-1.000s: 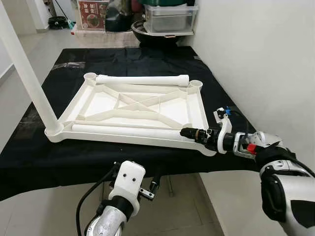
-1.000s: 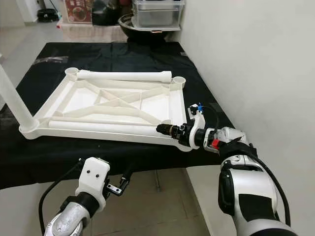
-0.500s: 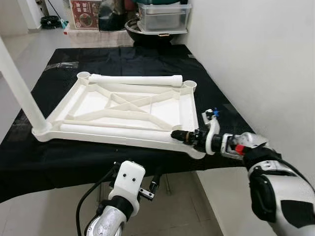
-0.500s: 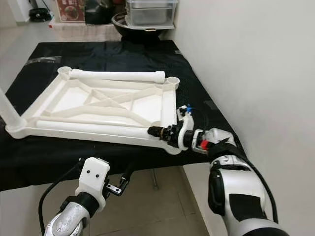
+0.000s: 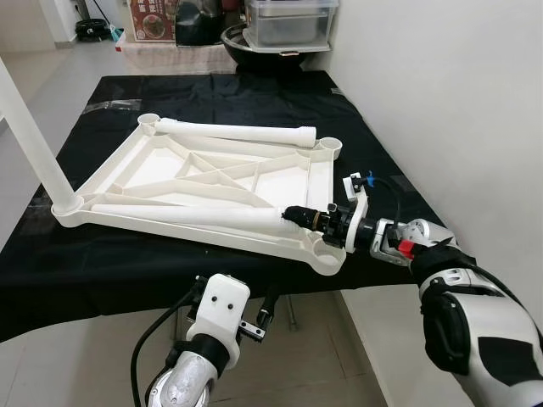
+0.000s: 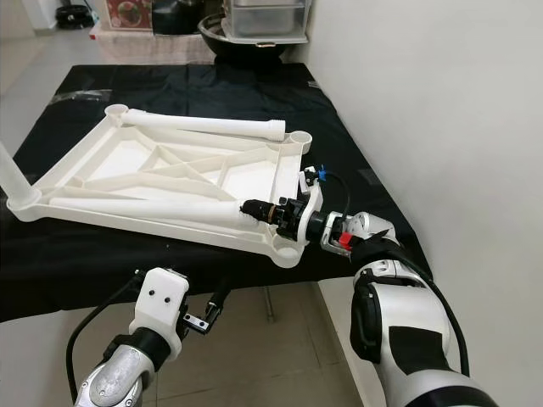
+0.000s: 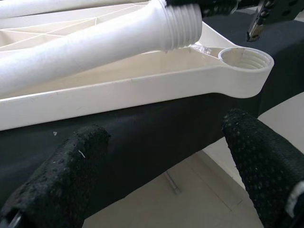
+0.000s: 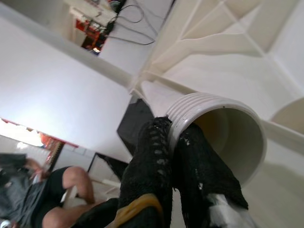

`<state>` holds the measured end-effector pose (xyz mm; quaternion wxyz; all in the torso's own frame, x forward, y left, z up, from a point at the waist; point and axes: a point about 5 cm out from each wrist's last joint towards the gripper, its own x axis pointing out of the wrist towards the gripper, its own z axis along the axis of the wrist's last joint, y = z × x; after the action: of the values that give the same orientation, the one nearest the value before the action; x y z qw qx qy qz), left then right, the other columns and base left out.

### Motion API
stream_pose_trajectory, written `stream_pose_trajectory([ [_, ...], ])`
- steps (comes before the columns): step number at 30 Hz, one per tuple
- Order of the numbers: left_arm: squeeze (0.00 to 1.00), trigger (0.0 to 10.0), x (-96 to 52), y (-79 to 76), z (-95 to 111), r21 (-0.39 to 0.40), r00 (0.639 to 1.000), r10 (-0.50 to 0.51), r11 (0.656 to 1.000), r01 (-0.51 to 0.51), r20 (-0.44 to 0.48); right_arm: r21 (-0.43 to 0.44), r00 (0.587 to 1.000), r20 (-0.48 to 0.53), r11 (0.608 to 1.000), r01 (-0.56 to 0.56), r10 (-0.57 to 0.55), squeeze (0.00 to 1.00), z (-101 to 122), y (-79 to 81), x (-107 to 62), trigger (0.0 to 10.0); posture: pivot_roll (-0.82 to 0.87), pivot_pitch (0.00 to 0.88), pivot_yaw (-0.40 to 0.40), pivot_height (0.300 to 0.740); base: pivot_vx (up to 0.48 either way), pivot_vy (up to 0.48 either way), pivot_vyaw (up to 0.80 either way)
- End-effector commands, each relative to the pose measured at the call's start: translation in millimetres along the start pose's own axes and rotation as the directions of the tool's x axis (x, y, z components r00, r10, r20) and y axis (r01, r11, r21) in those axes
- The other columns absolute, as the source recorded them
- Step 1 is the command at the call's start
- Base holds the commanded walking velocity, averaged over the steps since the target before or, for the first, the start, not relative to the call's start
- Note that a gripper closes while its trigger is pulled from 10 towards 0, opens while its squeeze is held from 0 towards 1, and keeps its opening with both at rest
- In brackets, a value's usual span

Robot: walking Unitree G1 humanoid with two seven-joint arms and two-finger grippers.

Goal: Building children table

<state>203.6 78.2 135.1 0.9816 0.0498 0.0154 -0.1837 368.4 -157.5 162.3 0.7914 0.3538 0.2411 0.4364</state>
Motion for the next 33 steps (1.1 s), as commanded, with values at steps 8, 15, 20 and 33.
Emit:
stream_pose_trajectory([
  [8, 0.0, 10.0, 1.7, 6.6, 4, -0.026, 0.999, 0.05, 0.998, -0.049, 0.02, -0.028, 0.991, 0.103, 0.996, -0.082, 0.084, 0.0, 26, 8.0, -27.3, 0.0, 0.08, 0.07, -0.1, 0.74, 0.0, 0.0, 0.0],
  [15, 0.0, 10.0, 7.1, 14.4, 10, -0.017, 0.996, 0.075, 0.997, -0.074, 0.052, -0.042, 0.988, 0.13, 0.996, -0.08, 0.085, 0.0, 33, 6.9, -43.9, 0.0, 0.08, 0.079, -0.1, 0.74, 0.0, 0.0, 0.0],
  [20, 0.0, 10.0, 11.5, 22.9, 15, -0.021, 0.993, 0.096, 0.995, -0.095, 0.073, -0.032, 0.983, 0.139, 0.993, -0.115, 0.119, 0.0, 33, 6.5, -55.5, 0.0, 0.08, 0.082, -0.091, 0.74, 0.0, 0.0, 0.0],
  [33, 1.0, 10.0, 27.1, 39.3, 34, -0.166, 0.973, 0.167, 0.976, -0.14, 0.159, 0.01, 0.962, 0.176, 0.976, -0.216, 0.211, 0.0, 31, 9.9, -61.5, 0.0, 0.08, 0.087, -0.086, 0.74, 0.0, 0.0, 0.0],
])
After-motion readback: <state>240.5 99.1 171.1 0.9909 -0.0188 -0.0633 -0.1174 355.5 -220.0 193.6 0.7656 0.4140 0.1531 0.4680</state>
